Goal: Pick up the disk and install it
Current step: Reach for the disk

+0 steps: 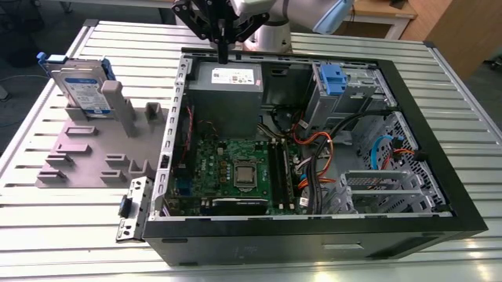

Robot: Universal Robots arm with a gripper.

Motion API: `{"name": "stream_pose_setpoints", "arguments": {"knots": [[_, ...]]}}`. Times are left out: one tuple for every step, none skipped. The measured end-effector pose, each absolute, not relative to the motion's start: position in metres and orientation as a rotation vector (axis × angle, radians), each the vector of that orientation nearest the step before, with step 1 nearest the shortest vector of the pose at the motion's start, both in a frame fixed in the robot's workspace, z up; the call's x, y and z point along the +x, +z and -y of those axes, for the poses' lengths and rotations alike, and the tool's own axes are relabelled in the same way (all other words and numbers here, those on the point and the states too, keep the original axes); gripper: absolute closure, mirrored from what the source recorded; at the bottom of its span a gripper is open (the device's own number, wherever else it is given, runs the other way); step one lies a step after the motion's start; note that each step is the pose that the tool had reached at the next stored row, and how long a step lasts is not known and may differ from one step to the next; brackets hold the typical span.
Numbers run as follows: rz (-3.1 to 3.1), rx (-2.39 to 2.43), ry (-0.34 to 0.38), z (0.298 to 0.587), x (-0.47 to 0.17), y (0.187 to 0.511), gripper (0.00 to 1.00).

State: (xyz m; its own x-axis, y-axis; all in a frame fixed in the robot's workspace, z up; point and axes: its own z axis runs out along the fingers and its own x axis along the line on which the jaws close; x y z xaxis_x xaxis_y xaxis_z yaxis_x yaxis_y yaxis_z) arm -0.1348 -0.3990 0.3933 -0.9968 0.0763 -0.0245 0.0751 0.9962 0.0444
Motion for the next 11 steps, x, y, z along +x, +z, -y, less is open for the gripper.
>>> {"name": "stream_pose_setpoints", "arguments": {"knots": [[-3.113, 0.118, 0.068, 0.3990, -0.1365, 0.3933, 0.89], [-3.112, 0.118, 0.068, 0.3989, -0.1378, 0.3933, 0.89], [-3.112, 0.118, 0.068, 0.3989, -0.1388, 0.3933, 0.89], [-3.112, 0.118, 0.068, 0.3989, -0.1393, 0.3933, 0.89], [-3.112, 0.118, 0.068, 0.3989, -0.1393, 0.3933, 0.89], [-3.112, 0.118, 0.068, 0.3989, -0.1393, 0.3933, 0.89], [-3.113, 0.118, 0.068, 0.3989, -0.1393, 0.3933, 0.89], [-3.113, 0.118, 0.067, 0.3989, -0.1394, 0.3934, 0.89], [-3.112, 0.118, 0.068, 0.3989, -0.1394, 0.3933, 0.89], [-3.113, 0.118, 0.068, 0.3989, -0.1394, 0.3933, 0.89], [-3.113, 0.118, 0.068, 0.3989, -0.1394, 0.3933, 0.89]]}}
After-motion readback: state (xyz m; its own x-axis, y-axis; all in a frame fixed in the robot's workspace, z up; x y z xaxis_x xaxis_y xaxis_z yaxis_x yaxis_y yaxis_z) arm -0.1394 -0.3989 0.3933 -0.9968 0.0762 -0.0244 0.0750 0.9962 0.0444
